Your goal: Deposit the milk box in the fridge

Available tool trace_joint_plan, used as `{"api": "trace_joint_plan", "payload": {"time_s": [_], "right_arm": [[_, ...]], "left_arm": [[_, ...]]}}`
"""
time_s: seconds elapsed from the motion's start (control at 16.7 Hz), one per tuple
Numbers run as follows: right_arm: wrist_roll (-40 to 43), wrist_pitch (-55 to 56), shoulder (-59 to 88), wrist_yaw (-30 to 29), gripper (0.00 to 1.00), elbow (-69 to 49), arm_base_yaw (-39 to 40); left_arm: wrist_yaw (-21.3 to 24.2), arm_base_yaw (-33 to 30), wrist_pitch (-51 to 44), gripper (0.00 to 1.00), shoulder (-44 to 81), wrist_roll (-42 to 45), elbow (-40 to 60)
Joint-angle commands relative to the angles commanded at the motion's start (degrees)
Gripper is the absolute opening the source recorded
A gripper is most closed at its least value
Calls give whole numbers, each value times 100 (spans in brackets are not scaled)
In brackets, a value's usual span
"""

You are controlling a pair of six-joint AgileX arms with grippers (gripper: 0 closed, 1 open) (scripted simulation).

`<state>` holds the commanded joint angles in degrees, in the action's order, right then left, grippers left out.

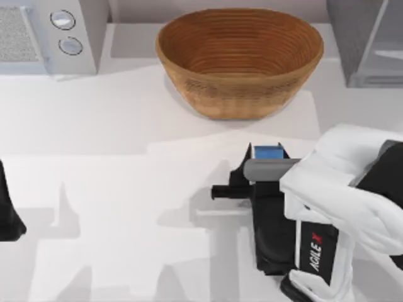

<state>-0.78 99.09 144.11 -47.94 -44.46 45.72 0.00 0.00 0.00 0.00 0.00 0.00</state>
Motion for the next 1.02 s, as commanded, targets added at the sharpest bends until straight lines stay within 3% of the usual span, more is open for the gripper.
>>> {"api": "trace_joint_plan", "payload": {"time_s": [0.6, 1.02], "right_arm": [[-9, -7, -1, 2, 0, 3, 12], [-29, -960, -1050, 31, 0, 123, -5]], "left_arm": [[0, 0, 0, 100, 0, 0, 0], [0, 0, 0, 100, 0, 0, 0]]}}
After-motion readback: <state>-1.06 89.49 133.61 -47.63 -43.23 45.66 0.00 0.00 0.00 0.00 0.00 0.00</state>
